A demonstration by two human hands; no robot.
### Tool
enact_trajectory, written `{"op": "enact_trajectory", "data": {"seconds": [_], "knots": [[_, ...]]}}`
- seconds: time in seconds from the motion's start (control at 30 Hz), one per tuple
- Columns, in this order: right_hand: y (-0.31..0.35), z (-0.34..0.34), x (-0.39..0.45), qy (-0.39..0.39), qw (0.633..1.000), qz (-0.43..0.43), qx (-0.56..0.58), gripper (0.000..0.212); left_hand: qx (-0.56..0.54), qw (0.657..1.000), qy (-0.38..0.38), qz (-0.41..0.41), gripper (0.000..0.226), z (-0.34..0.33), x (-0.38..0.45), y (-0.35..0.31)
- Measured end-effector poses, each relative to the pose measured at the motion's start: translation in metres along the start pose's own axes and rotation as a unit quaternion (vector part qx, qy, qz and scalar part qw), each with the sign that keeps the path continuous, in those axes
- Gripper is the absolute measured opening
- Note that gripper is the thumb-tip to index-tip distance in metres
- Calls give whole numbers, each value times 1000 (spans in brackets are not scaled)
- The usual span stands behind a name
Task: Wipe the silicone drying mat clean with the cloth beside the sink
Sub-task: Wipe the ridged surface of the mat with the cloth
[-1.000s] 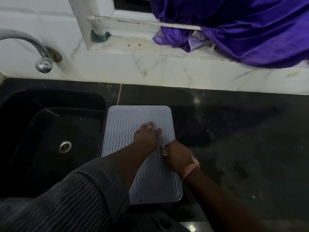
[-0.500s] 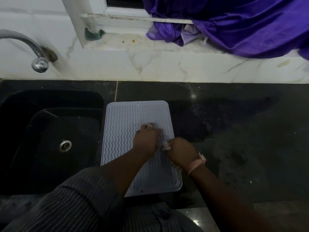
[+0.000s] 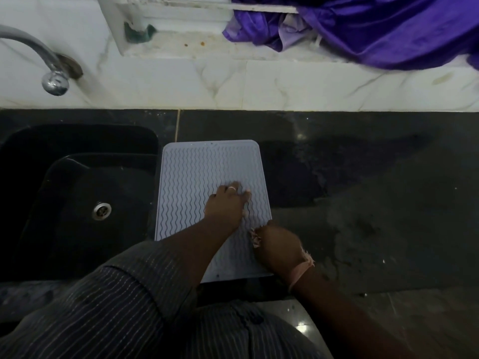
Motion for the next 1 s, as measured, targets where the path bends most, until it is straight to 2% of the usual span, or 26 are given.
{"op": "enact_trajectory", "data": {"seconds": [0.13, 0.27, 0.33, 0.37, 0.4, 0.43, 0.5, 0.53, 0.57, 0.63, 0.7, 0.73, 0.77, 0.8, 0.83, 0.93, 0.97, 1.0], "knots": [[-5, -9, -29, 19, 999, -30, 20, 31, -9, 1000, 13, 4, 63, -4, 1, 0], [-12, -17, -37, 97, 992, -63, 43, 33, -25, 999, 30, 2, 64, -10, -1, -1], [-14, -9, -31, 129, 981, -69, 130, 30, -89, 996, 24, 0, 60, -12, 0, 0], [-17, -3, -27, 131, 965, -86, 211, 29, -150, 989, 3, -3, 55, -10, 0, -1], [-22, 0, -23, 130, 931, -121, 320, 25, -219, 975, -29, -8, 49, -3, -1, -1], [-25, 0, -21, 130, 870, -161, 447, 20, -290, 955, -59, -10, 41, 4, -4, -2], [-21, -4, -15, 128, 714, -209, 656, 15, -427, 901, -68, 27, 29, 11, -13, -2], [-21, -1, -9, 106, 661, -213, 711, 16, -493, 867, -42, 52, 31, 11, -18, -5], [-22, 5, -1, 73, 630, -211, 744, 18, -549, 833, -4, 72, 41, 8, -24, -10], [-27, 24, 10, -4, 602, -202, 772, 27, -623, 765, 107, 121, 63, -5, -38, -21], [-24, 39, 17, -43, 588, -164, 791, 32, -698, 674, 193, 149, 73, -16, -48, -30], [-20, 46, 18, -49, 592, -145, 792, 32, -742, 622, 207, 141, 71, -16, -49, -34], [-17, 50, 18, -44, 598, -133, 789, 35, -775, 584, 207, 126, 65, -12, -49, -37], [-16, 51, 18, -32, 608, -129, 783, 41, -788, 572, 198, 110, 55, -9, -48, -36], [-14, 52, 18, -13, 619, -128, 775, 47, -783, 585, 186, 99, 46, -7, -45, -33], [-18, 64, 17, 39, 662, -126, 737, 58, -727, 671, 126, 80, 33, -1, -36, -19], [-21, 68, 18, 43, 692, -129, 709, 57, -714, 688, 102, 77, 34, 3, -32, -16], [-25, 71, 18, 41, 740, -130, 659, 56, -704, 702, 83, 73, 34, 8, -29, -14]]}}
Point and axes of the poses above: each hand's wrist, its own x-axis towards the middle knuckle, its own z-axis out of the back of the hand, y = z × x, the point moved 9 cm from there along x, towards the middle knuckle, and after that the axes turned 1 degree about -z, right-handed, at the moved point
